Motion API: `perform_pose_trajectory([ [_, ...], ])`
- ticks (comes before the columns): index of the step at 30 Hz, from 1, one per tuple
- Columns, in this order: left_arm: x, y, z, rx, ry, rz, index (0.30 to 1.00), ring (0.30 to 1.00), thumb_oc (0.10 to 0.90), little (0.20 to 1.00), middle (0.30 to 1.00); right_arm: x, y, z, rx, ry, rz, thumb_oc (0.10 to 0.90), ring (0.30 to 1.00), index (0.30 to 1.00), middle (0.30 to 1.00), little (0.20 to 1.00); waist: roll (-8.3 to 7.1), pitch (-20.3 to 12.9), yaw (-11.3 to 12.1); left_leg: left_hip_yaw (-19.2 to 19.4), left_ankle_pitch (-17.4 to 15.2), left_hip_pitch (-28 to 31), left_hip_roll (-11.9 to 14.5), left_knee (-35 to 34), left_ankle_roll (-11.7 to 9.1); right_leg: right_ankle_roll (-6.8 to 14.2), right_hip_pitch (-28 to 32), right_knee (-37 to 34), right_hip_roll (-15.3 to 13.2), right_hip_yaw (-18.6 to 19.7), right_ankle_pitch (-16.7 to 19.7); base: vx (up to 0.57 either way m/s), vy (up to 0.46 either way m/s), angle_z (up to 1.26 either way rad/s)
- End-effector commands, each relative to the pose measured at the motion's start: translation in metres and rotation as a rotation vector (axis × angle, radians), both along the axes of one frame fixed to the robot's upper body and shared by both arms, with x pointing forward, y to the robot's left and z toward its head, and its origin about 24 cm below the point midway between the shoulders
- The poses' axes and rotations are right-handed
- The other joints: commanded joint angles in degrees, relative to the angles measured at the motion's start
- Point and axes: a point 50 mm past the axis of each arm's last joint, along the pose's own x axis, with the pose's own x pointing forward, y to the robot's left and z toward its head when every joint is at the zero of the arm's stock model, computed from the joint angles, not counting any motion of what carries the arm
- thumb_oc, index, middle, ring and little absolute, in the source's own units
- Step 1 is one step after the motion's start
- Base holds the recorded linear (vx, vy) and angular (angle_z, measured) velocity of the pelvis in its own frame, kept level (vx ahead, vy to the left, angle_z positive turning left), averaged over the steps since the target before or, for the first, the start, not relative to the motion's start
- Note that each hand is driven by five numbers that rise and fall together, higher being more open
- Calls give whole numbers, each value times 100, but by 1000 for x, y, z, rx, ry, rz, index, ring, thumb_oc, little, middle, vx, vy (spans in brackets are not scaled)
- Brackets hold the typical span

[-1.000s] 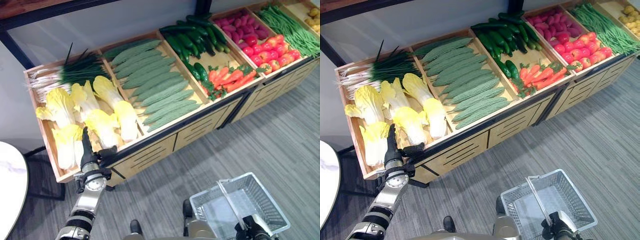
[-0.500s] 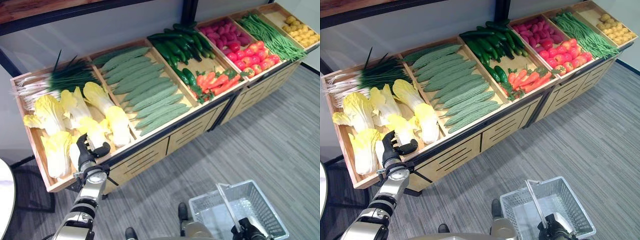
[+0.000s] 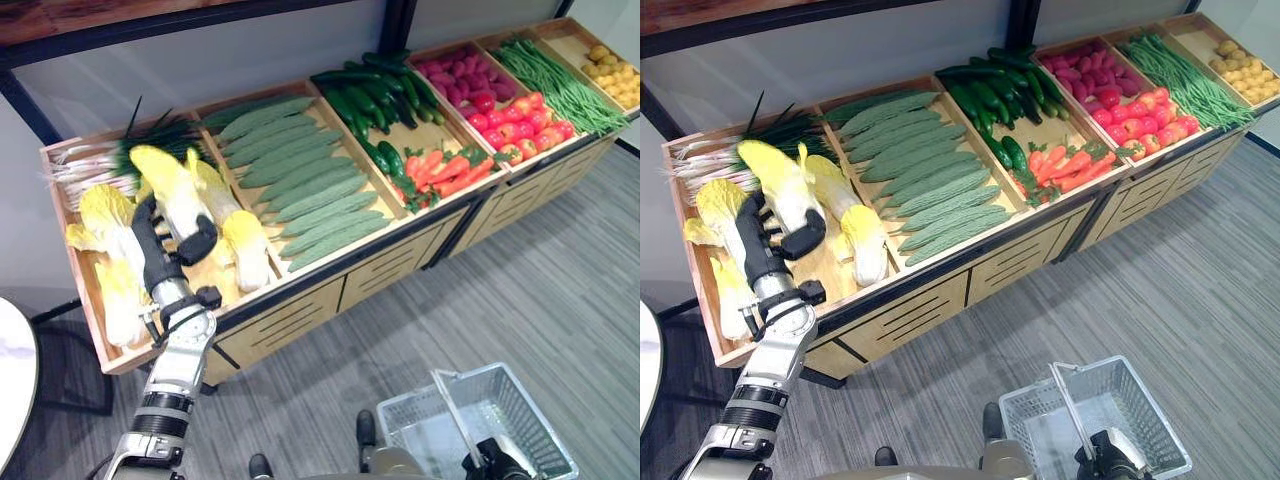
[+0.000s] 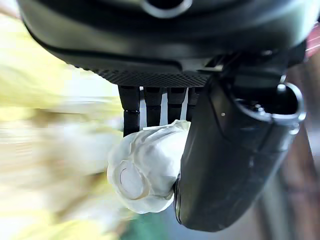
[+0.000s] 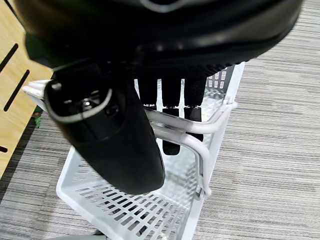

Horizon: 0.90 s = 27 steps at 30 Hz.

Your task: Get the vegetables into the basket

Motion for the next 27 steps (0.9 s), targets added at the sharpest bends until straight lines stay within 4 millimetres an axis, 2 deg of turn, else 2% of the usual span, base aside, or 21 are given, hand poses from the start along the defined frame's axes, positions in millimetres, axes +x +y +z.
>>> perform_pose_trajectory([
  [1,3,-22,84,45,-440,-312,300,300,400,300,300,17,-8,8,-23,-65,27,400,300,300,300,300,-192,84,7,-388,-183,211,110,10,-222,499,321,29,-395,40,-298,0,0,0],
  [2,3,-21,84,43,-438,-315,300,300,400,300,300,17,-8,8,-22,-64,27,400,300,300,300,300,-193,78,5,-387,-185,213,110,10,-222,499,323,28,-394,40,-298,0,0,0],
  [4,-5,-20,67,-96,-383,-531,300,300,400,300,300,19,-11,10,-16,-76,10,400,300,300,300,300,-153,84,3,-368,-174,229,96,10,-215,503,319,27,-408,65,-276,-11,32,3],
  [5,-5,-19,67,-99,-382,-535,300,300,400,300,300,18,-11,10,-15,-75,10,400,300,300,300,300,-155,78,4,-364,-176,231,97,10,-216,503,319,26,-407,69,-276,1,31,-1],
  [7,-14,-18,39,-336,-308,-725,300,300,400,300,300,16,-11,9,3,-61,9,400,300,300,300,300,-126,63,-5,-344,-178,252,86,10,-212,502,318,21,-421,108,-260,3,17,-1],
  [9,-17,-15,31,-385,-284,-770,300,300,400,300,300,15,-10,9,16,-55,9,400,300,300,300,300,-119,50,-5,-334,-183,260,85,10,-213,500,314,21,-420,126,-259,2,6,-2],
  [11,-23,-17,8,-459,-183,-884,300,300,400,300,300,11,-10,7,38,-37,6,400,300,300,300,300,-108,32,2,-330,-193,276,81,10,-211,499,325,21,-421,145,-264,7,10,-5],
  [12,-23,-17,8,-459,-183,-884,300,300,400,300,300,11,-10,7,38,-37,6,400,300,300,300,300,-108,32,2,-330,-193,276,81,10,-211,499,324,21,-422,146,-264,0,0,0],
  [13,-28,-12,-6,-466,-122,-901,300,300,400,300,300,11,-10,8,49,-48,-5,400,300,300,300,300,-98,24,4,-319,-194,291,78,10,-211,504,332,21,-421,162,-264,0,0,0],
  [14,-29,-12,-6,-467,-121,-901,300,300,400,300,300,11,-10,8,49,-48,-5,400,300,300,300,300,-98,23,6,-317,-195,292,78,10,-211,504,332,21,-421,164,-264,0,0,0],
  [15,-32,-10,-16,-493,-81,-915,300,300,400,300,300,11,-10,8,61,-57,-16,400,300,300,300,300,-93,29,14,-312,-189,297,70,10,-205,502,335,21,-419,174,-260,-4,4,-4],
  [19,-38,-7,-32,-540,-36,-914,300,300,400,300,300,4,-9,6,75,-38,-38,400,300,300,300,300,-72,33,42,-312,-195,307,48,10,-189,507,345,21,-435,171,-256,-2,3,-1],
  [27,-42,-2,-38,-515,23,-928,300,300,400,300,300,2,-10,5,85,-43,-72,400,300,300,300,300,-64,34,53,-261,-229,387,-8,10,-147,536,393,46,-480,187,-251,3,18,-1],
])
